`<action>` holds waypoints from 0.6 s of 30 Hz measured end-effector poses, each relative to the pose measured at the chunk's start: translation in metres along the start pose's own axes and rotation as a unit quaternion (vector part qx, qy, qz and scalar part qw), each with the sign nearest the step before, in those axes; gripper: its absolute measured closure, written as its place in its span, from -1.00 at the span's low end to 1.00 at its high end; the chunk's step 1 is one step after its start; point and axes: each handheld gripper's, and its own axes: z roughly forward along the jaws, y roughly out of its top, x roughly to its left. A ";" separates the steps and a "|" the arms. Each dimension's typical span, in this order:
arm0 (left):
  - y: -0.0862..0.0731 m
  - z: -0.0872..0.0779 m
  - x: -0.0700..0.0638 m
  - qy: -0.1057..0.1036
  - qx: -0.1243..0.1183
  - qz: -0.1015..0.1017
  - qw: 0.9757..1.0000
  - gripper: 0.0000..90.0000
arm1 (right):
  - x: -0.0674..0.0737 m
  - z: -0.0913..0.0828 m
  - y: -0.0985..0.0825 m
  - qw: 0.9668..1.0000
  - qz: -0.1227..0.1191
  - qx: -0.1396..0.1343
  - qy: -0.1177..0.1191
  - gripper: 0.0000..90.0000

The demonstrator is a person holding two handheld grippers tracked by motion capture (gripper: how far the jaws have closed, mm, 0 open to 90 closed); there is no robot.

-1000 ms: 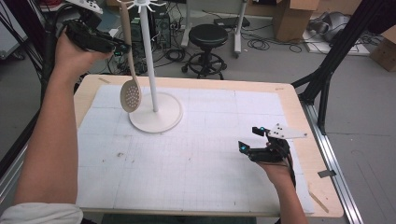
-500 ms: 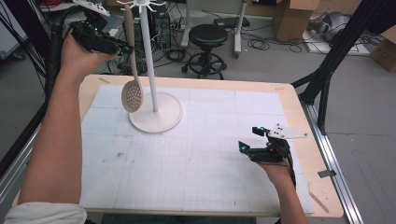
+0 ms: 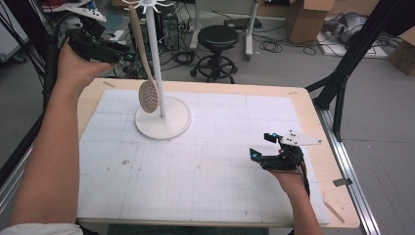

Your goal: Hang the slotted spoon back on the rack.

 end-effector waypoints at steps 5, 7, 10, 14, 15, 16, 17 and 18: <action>-0.008 -0.012 -0.007 -0.008 -0.015 0.007 1.000 0.01 | 0.001 0.000 0.001 1.000 0.000 0.000 0.001 -0.67; -0.012 -0.017 -0.010 -0.012 -0.024 0.008 1.000 -0.05 | 0.001 0.000 0.001 1.000 -0.003 -0.002 0.000 -0.67; -0.018 -0.023 -0.015 -0.022 -0.034 0.014 0.999 -0.12 | 0.001 0.000 0.001 1.000 -0.004 -0.002 0.000 -0.67; -0.028 -0.027 -0.023 -0.042 -0.048 0.025 0.998 -0.20 | 0.002 0.000 0.001 1.000 -0.002 -0.001 0.001 -0.67; -0.030 -0.027 -0.025 -0.046 -0.049 0.028 0.997 -0.22 | 0.002 0.001 0.002 1.000 -0.002 0.000 0.002 -0.67; -0.032 -0.027 -0.027 -0.049 -0.051 0.030 0.997 -0.24 | 0.002 0.001 0.002 1.000 -0.003 0.000 0.002 -0.67; -0.036 -0.027 -0.029 -0.055 -0.053 0.033 0.997 -0.26 | 0.002 0.001 0.002 1.000 -0.003 0.000 0.001 -0.67; -0.039 -0.026 -0.031 -0.058 -0.055 0.035 0.996 -0.28 | 0.002 0.001 0.002 1.000 -0.005 0.000 0.001 -0.67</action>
